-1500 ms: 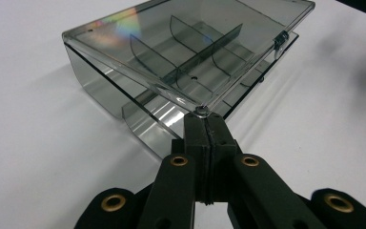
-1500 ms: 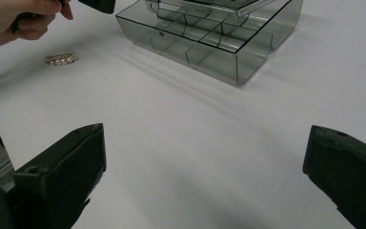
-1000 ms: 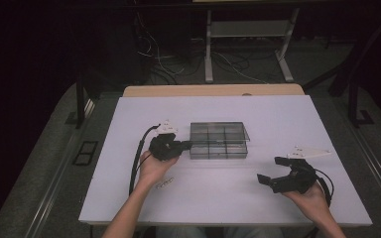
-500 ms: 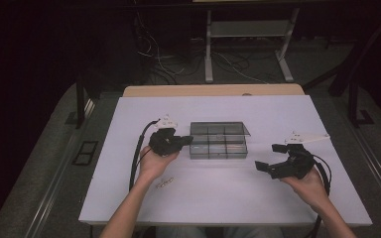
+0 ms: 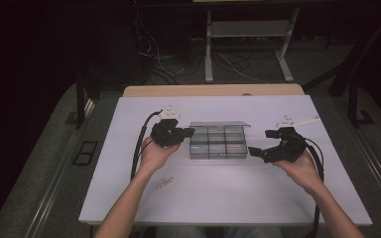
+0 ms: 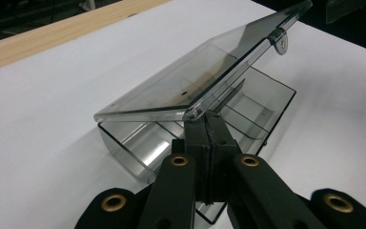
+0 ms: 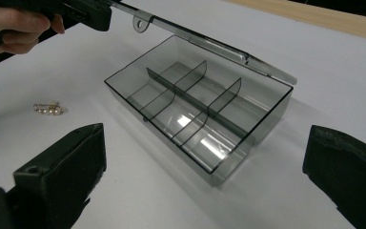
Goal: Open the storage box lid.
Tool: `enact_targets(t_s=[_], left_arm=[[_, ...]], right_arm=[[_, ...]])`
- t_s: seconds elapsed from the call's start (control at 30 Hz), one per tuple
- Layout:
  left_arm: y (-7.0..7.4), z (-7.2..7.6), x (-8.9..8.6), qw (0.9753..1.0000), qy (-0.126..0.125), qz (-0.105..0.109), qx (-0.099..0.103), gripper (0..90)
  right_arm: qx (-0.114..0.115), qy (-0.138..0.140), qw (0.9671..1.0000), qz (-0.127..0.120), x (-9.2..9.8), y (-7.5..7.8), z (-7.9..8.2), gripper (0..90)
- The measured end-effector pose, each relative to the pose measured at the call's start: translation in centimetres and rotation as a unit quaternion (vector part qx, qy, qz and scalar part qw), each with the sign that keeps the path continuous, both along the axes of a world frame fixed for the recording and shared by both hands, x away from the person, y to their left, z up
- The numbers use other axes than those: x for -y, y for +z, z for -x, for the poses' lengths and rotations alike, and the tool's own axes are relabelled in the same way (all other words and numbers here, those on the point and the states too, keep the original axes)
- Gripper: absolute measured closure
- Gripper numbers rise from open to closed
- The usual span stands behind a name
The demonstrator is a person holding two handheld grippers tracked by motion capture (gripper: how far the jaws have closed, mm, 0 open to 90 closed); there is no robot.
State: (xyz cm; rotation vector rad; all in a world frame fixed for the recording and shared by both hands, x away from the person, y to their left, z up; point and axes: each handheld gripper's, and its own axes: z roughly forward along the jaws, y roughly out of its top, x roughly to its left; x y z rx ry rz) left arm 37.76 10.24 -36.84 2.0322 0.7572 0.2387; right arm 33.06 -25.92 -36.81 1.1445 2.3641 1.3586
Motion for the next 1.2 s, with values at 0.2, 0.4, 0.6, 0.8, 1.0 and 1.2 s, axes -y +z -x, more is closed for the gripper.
enact_targets(t_s=[0.2, 0.4, 0.6, 0.8, 1.0, 1.2], left_arm=[[0.5, -0.5, 0.1, 1.0000, 0.000, -0.006, 0.003, 89.0], [0.8, -1.0, 0.1, 1.0000, 0.002, -0.005, 0.004, 89.0], [0.9, -1.6, 0.3, 0.9998, 0.001, -0.017, 0.000, 88.9], [1.2, -2.5, 0.5, 0.9999, 0.008, -0.011, 0.002, 88.9], [1.5, -3.0, 0.6, 0.9999, 0.007, -0.009, 0.005, 88.9], [1.6, -3.6, 0.8, 0.9999, 0.010, 0.002, 0.004, 88.9]], right_arm=[[0.003, 0.000, 1.0000, -0.001, -0.4, 0.5, -1.3, 0.6], [0.002, 0.000, 1.0000, -0.005, -0.5, 1.1, -2.5, 0.6], [-0.001, -0.002, 1.0000, -0.008, -0.5, 1.1, -3.8, 0.6], [0.001, -0.009, 0.9997, -0.025, -0.3, 1.1, -5.8, 5.1], [-0.003, -0.015, 0.9992, -0.038, -0.1, 1.2, -6.8, 8.4], [0.007, -0.015, 0.9987, -0.048, 0.3, 1.4, -8.0, 20.0]])
